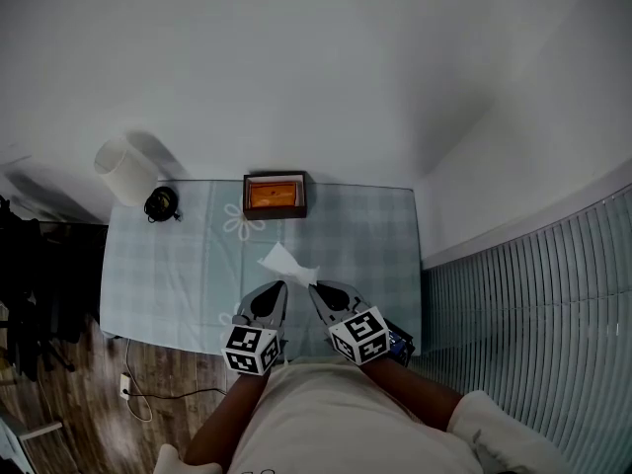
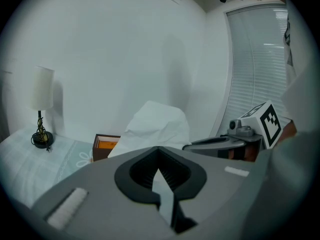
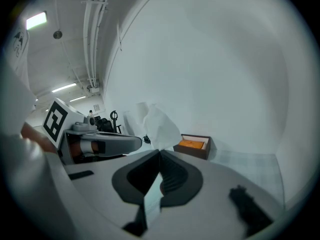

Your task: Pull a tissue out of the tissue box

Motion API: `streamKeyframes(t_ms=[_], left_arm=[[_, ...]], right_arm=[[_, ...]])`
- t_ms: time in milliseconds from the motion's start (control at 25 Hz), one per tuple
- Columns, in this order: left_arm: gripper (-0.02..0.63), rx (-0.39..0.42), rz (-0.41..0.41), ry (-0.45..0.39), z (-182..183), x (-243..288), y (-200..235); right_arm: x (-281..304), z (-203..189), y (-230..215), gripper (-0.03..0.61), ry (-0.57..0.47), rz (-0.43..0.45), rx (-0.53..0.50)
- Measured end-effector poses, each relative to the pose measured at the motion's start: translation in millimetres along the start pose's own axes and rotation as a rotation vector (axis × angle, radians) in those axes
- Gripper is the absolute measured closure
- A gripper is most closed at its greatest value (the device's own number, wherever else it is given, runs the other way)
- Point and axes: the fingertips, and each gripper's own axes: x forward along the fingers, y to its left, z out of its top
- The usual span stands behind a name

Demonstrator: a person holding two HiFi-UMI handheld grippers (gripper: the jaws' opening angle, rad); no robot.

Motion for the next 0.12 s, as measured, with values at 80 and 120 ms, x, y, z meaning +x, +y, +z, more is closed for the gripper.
streamKeyframes(t_ms=[80,120], left_arm=[[0.607,0.003,-0.004,-0.004,1.8,1.3,0.1],[0.606,0.004,-0.005,-0.006,3.1,2.0,0.5]], right_arm=[[0.4,0.8,-1.4,0.566,-0.004,-0.003,-0.003],[0.8,1.5,-2.2,0.566,-0.006,-0.005,-0.005]])
